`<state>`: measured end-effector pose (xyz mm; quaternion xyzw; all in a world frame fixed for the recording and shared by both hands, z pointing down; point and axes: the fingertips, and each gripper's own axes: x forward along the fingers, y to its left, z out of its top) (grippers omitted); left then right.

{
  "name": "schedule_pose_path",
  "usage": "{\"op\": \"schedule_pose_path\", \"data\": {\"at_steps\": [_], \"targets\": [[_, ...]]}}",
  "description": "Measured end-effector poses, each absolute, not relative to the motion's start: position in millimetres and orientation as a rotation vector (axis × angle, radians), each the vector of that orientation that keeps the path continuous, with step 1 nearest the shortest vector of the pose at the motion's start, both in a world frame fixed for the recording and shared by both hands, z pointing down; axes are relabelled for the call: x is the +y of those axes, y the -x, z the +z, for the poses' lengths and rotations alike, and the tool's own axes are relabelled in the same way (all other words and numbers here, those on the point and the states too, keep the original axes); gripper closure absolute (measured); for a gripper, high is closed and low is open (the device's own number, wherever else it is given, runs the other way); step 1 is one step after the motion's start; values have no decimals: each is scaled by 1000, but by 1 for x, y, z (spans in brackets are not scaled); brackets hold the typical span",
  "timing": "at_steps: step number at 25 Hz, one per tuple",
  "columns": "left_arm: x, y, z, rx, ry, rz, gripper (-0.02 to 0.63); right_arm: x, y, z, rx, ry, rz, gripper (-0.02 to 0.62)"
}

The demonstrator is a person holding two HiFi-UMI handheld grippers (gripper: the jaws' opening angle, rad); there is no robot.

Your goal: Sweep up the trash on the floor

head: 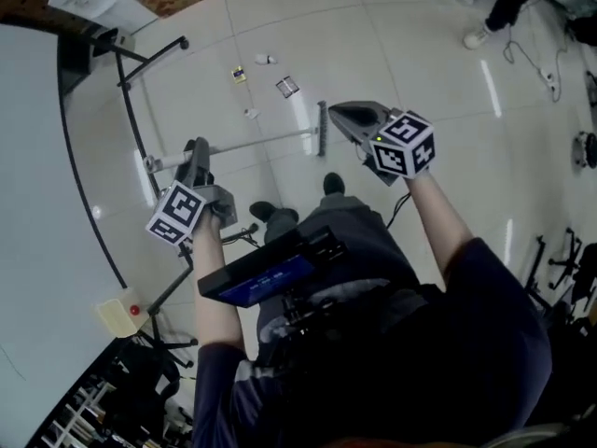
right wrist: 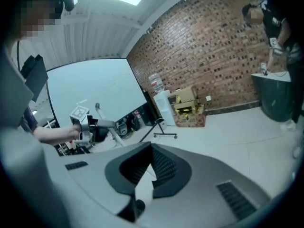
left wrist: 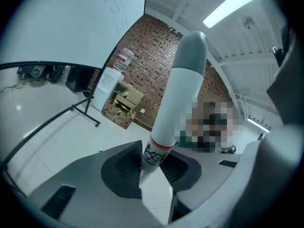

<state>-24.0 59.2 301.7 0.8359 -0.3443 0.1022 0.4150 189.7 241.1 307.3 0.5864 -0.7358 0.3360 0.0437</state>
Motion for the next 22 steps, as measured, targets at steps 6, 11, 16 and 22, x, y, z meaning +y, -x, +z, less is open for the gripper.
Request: {"op": "schedule_pose_path", "data": {"at_steps": [6, 11, 16, 22], "targets": [[92, -52, 282, -701, -1984, 148, 509, 289, -224, 332, -2097, -1772, 937, 571], [117, -97, 248, -608, -1968, 95, 505, 311, -229, 360, -2028, -1730, 826, 416], [134, -122, 214, -475, -1937, 29, 505, 313, -220, 402, -1919, -1607, 697, 276], [139, -118, 180, -429, -1910, -83, 502, 312, -213, 438, -1874, -1502, 611, 294]]}}
